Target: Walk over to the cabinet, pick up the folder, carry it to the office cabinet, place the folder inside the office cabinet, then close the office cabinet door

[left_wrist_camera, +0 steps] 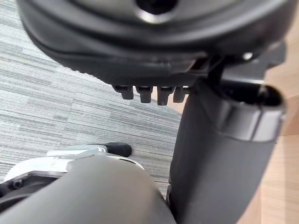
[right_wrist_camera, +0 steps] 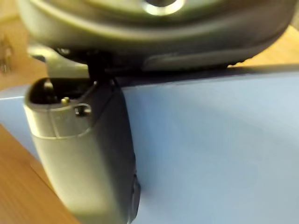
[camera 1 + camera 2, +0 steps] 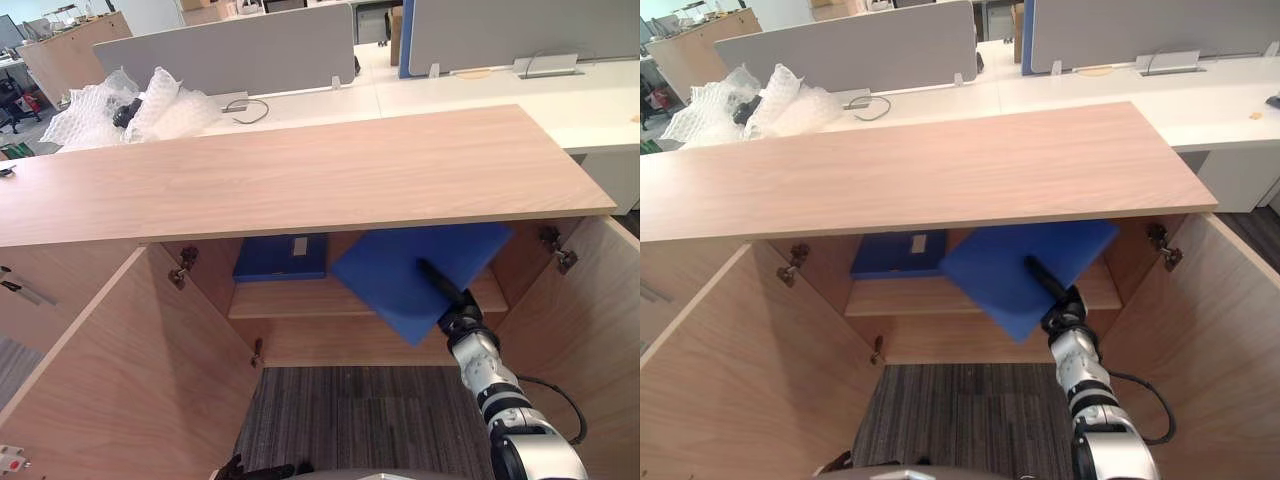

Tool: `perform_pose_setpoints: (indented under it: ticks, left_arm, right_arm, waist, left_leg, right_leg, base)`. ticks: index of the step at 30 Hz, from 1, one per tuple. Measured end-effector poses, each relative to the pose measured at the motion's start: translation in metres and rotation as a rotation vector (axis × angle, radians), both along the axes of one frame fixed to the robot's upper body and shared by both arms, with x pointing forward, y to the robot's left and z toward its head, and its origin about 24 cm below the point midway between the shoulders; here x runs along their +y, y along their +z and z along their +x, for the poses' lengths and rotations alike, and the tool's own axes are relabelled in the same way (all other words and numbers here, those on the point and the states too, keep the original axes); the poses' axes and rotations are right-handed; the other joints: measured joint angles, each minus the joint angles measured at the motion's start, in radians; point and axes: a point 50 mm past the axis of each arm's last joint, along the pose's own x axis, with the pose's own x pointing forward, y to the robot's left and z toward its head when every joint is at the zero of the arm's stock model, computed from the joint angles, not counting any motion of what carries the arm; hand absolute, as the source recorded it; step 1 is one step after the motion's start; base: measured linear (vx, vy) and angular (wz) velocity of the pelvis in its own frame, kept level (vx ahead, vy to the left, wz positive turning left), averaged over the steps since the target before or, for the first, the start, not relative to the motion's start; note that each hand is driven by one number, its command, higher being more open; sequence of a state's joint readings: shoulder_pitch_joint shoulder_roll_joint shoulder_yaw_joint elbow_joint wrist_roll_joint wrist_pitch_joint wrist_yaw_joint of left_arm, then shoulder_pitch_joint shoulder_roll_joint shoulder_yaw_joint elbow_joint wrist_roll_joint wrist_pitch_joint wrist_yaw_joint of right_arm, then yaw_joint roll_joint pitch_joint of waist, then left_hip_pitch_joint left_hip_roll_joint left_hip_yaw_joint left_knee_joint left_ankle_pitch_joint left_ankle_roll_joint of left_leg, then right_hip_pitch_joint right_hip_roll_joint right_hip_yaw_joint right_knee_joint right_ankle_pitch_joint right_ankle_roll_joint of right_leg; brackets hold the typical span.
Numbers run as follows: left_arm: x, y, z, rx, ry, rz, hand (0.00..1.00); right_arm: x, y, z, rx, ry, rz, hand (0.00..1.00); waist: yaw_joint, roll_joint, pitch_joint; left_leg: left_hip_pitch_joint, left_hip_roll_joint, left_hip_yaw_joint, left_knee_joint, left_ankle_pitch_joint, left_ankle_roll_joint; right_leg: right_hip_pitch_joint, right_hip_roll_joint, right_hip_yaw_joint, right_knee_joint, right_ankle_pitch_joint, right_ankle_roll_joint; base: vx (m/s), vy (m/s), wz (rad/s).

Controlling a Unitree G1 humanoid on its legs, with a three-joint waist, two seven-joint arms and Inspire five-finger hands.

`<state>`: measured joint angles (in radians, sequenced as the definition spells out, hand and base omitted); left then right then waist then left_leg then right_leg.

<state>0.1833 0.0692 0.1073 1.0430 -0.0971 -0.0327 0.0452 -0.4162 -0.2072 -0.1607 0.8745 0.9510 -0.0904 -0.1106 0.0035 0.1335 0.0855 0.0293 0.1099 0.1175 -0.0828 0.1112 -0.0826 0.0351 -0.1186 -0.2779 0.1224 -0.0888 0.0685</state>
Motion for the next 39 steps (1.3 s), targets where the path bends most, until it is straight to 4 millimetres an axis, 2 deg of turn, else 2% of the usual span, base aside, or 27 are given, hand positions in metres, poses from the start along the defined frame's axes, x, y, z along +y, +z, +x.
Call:
perform_pose_setpoints:
  ticks: [2,4,5,6,7,9,10,12,13,16,17,19,22,25,32,39]
  left_arm:
    - [-0.002,0.001,0.003,-0.02,0.02,-0.009,1.0]
    - [-0.002,0.005,0.014,-0.073,0.07,-0.011,1.0]
    - [-0.002,0.006,0.017,-0.087,0.083,-0.012,1.0]
    - [-0.001,0.009,0.024,-0.123,0.105,-0.013,1.0]
    - [-0.001,0.011,0.03,-0.148,0.12,-0.014,1.0]
    - [-0.003,0.014,0.037,-0.187,0.154,-0.024,1.0]
    - [-0.003,0.015,0.039,-0.2,0.169,-0.027,1.0]
    - [-0.006,0.019,0.046,-0.25,0.213,-0.05,1.0]
    - [-0.006,0.02,0.047,-0.258,0.22,-0.055,1.0]
    - [-0.007,0.025,0.057,-0.318,0.243,-0.058,1.0]
    - [-0.006,0.026,0.058,-0.327,0.245,-0.055,1.0]
    - [-0.004,0.029,0.064,-0.346,0.259,-0.05,1.0]
    - [-0.003,0.025,0.062,-0.298,0.277,-0.043,1.0]
    - [-0.003,0.023,0.061,-0.272,0.286,-0.034,1.0]
    - [-0.004,0.024,0.068,-0.275,0.287,-0.024,1.0]
    - [-0.004,0.024,0.069,-0.268,0.301,-0.004,1.0]
  right_arm:
    - [-0.011,0.013,0.009,-0.045,-0.098,0.049,0.0]
    - [-0.02,0.041,0.03,-0.128,-0.163,0.081,0.0]
    - [-0.02,0.049,0.035,-0.151,-0.165,0.084,0.0]
    - [-0.017,0.067,0.047,-0.203,-0.164,0.109,0.0]
    - [-0.014,0.079,0.055,-0.242,-0.163,0.134,0.0]
    - [-0.01,0.107,0.069,-0.326,-0.172,0.191,0.0]
    - [-0.01,0.114,0.072,-0.348,-0.173,0.197,0.0]
    - [-0.009,0.148,0.083,-0.443,-0.165,0.199,0.0]
    - [-0.009,0.158,0.085,-0.466,-0.161,0.197,0.0]
    - [-0.007,0.202,0.095,-0.563,-0.152,0.191,0.0]
    - [-0.006,0.21,0.096,-0.582,-0.15,0.192,0.0]
    - [-0.004,0.241,0.099,-0.657,-0.142,0.191,0.0]
    - [-0.008,0.27,0.098,-0.725,-0.154,0.191,0.0]
    - [-0.017,0.287,0.095,-0.767,-0.189,0.22,0.0]
    - [-0.017,0.295,0.094,-0.756,-0.251,0.3,0.0]
    - [-0.019,0.307,0.092,-0.763,-0.316,0.408,0.0]
  waist:
    - [0.002,0.011,0.023]
    - [0.008,0.014,0.087]
    - [0.013,0.013,0.099]
    - [0.017,0.009,0.134]
    - [0.02,0.011,0.151]
    - [0.034,0.02,0.181]
    - [0.041,0.018,0.192]
    - [0.048,0.034,0.226]
    - [0.048,0.038,0.235]
    - [0.049,0.048,0.278]
    - [0.049,0.047,0.284]
    - [0.049,0.05,0.321]
    - [0.048,0.051,0.344]
    - [0.054,0.046,0.365]
    - [0.07,0.041,0.369]
    - [0.074,0.039,0.37]
  left_leg:
    - [-0.021,-0.013,0.0,0.015,0.006,0.006]
    - [-0.067,-0.037,0.003,0.07,0.007,0.008]
    - [-0.087,-0.042,0.009,0.088,0.006,0.008]
    - [-0.119,-0.051,0.015,0.129,0.001,0.01]
    - [-0.152,-0.056,0.018,0.168,-0.014,0.013]
    - [-0.231,-0.056,0.024,0.276,-0.084,0.03]
    - [-0.253,-0.06,0.026,0.311,-0.095,0.03]
    - [-0.346,-0.065,0.024,0.439,-0.149,0.036]
    - [-0.368,-0.067,0.025,0.465,-0.16,0.038]
    - [-0.471,-0.076,0.04,0.6,-0.206,0.047]
    - [-0.494,-0.075,0.046,0.631,-0.216,0.049]
    - [-0.566,-0.072,0.063,0.755,-0.274,0.055]
    - [-0.649,-0.072,0.066,0.864,-0.319,0.063]
    - [-0.706,-0.077,0.067,0.942,-0.354,0.071]
    - [-0.774,-0.1,0.071,0.993,-0.368,0.078]
    - [-0.814,-0.117,0.063,1.013,-0.368,0.079]
  right_leg:
    - [-0.02,-0.018,0.002,0.027,-0.005,0.007]
    - [-0.101,-0.066,0.024,0.151,-0.047,0.011]
    - [-0.132,-0.08,0.034,0.191,-0.06,0.012]
    - [-0.184,-0.104,0.051,0.262,-0.084,0.011]
    - [-0.224,-0.117,0.062,0.314,-0.101,0.008]
    - [-0.311,-0.142,0.075,0.435,-0.152,0.005]
    - [-0.333,-0.153,0.083,0.467,-0.165,0.006]
    - [-0.41,-0.181,0.094,0.57,-0.207,0.01]
    - [-0.429,-0.189,0.097,0.596,-0.215,0.012]
    - [-0.539,-0.224,0.138,0.719,-0.255,0.019]
    - [-0.561,-0.23,0.148,0.745,-0.264,0.019]
    - [-0.634,-0.243,0.188,0.841,-0.298,0.023]
    - [-0.709,-0.261,0.217,0.92,-0.328,0.038]
    - [-0.758,-0.281,0.235,0.983,-0.354,0.054]
    - [-0.835,-0.313,0.264,1.048,-0.379,0.068]
    - [-0.87,-0.334,0.263,1.08,-0.39,0.065]
  base:
    - [-0.03,0.047,0.02]
    - [-0.12,0.038,-0.06]
    - [-0.19,0.001,-0.11]
    - [-0.14,-0.027,-0.08]
    - [-0.19,-0.047,-0.04]
    - [-0.2,-0.037,0.08]
    - [-0.2,-0.021,0.12]
    - [-0.2,-0.011,0.14]
    - [-0.18,-0.001,0.14]
    - [-0.13,0.01,0.03]
    - [-0.08,-0.004,-0.05]
    - [-0.05,0.005,-0.08]
    - [-0.02,0.055,0.03]
    - [-0.01,0.073,0.14]
    - [-0.02,0.025,0.09]
    - [0.02,-0.022,0.11]
